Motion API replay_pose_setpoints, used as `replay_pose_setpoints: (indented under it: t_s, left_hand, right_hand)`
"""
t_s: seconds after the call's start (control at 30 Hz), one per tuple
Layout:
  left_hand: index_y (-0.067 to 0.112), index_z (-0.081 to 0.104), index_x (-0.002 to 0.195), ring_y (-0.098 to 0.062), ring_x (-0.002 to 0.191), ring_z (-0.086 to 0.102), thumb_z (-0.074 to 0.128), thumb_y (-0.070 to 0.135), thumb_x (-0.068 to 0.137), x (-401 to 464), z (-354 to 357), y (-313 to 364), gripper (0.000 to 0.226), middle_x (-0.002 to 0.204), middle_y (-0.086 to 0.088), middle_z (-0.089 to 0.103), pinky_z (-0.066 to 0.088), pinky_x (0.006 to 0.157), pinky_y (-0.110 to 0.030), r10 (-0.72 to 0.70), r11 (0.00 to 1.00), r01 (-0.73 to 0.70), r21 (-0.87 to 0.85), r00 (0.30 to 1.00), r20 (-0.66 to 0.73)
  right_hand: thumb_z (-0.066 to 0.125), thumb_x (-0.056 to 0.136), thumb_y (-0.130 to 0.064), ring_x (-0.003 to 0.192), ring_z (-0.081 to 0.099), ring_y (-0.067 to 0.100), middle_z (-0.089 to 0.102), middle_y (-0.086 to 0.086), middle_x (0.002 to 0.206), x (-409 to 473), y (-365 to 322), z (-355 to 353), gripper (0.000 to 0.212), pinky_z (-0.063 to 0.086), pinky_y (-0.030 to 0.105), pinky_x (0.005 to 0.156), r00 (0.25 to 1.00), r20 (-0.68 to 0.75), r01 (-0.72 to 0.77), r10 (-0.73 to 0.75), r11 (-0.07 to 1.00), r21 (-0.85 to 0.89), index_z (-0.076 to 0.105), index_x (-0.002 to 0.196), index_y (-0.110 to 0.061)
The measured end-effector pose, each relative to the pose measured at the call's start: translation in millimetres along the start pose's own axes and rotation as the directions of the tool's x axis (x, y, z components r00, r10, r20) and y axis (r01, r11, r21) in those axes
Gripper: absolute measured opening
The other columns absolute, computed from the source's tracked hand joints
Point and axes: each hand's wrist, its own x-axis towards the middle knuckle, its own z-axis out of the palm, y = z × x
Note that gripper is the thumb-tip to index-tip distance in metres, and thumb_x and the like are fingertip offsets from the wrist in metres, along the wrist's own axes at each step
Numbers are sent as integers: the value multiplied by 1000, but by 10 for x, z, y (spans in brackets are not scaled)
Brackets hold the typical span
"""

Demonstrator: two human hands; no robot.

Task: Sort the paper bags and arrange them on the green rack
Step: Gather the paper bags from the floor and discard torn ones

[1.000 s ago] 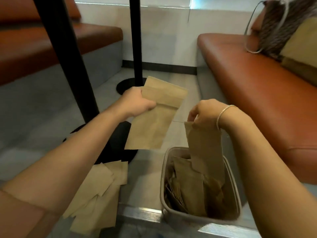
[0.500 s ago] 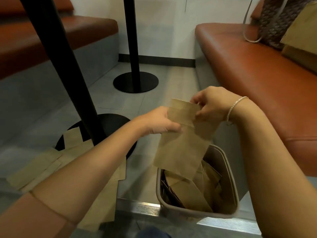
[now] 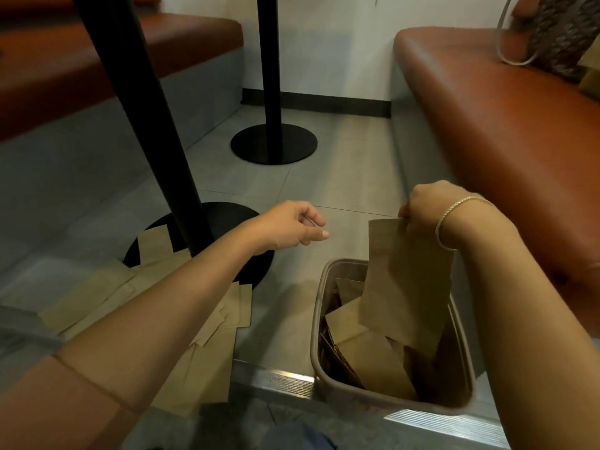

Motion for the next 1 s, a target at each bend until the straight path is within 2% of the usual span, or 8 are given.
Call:
replay_pose_setpoints:
  t_s: [0.17,0.27,0.4,0.5,0.67,0.77,0.87,1.0]
  left_hand:
    - [22,57,102,-10,83,60,67,27,86,23,51,0,19,93,1,62,48,71,-22,15,1000,-15,4,1000,-17]
    - [19,58,106,-11,85,61,66,27,86,-3,77,-48,23,96,0,62,49,76,-24,12,999,-12,30,1000,-24]
    - [21,57,103,-11,84,61,66,27,86,-44,44,-206,21,93,2,62,50,80,-27,-13,999,14,38,1000,-22]
    - [19,58,104,-14,86,62,67,26,86,-82,-16,-355,21,96,-1,63,50,78,-26,-60,998,61,21,998,-36]
    - [17,58,112,-12,91,62,64,27,87,-142,-184,-640,27,106,-1,63,50,74,-21,-142,988,145,45,988,-68]
    - [17,57,116,-14,93,62,62,27,89,-202,-322,-854,29,106,1,61,51,84,-28,-195,977,202,73,976,-98]
    - [18,56,116,-13,90,61,62,29,89,-265,-477,-1200,30,104,2,60,50,82,-28,-269,955,284,88,952,-149]
    - [19,56,101,-15,88,58,62,30,89,-394,-666,-1833,17,96,0,59,46,66,-24,-402,894,428,136,898,-179]
  right_hand:
    - [62,84,-21,99,59,31,62,9,112,10,-60,109,33,50,39,87,1000,20,2,-2,1000,-9,63,116,-18]
    - [50,93,-18,89,56,28,60,9,104,-9,-230,321,26,50,38,83,997,56,46,-45,999,-20,62,116,-14]
    - [61,86,-17,86,53,25,53,7,91,-43,-429,580,27,46,31,81,950,293,144,-109,985,-99,62,112,-9]
    - [66,84,-16,107,59,27,60,13,109,-48,-570,689,35,47,33,92,899,432,181,-78,962,-203,62,117,-6]
    - [64,85,-32,97,56,26,52,3,94,-47,-833,415,29,44,34,76,981,157,122,-111,991,-60,60,108,-14]
    - [63,86,-34,102,56,26,58,6,114,13,-1176,310,35,41,33,73,987,-21,163,-162,984,73,56,115,-17]
    - [64,84,-38,112,54,26,56,5,124,198,-1671,493,48,42,32,77,968,-36,251,-249,954,164,54,125,-17]
    - [60,85,-30,81,50,19,56,3,94,483,-2324,1142,31,40,28,67,937,43,330,-346,920,211,60,110,-13]
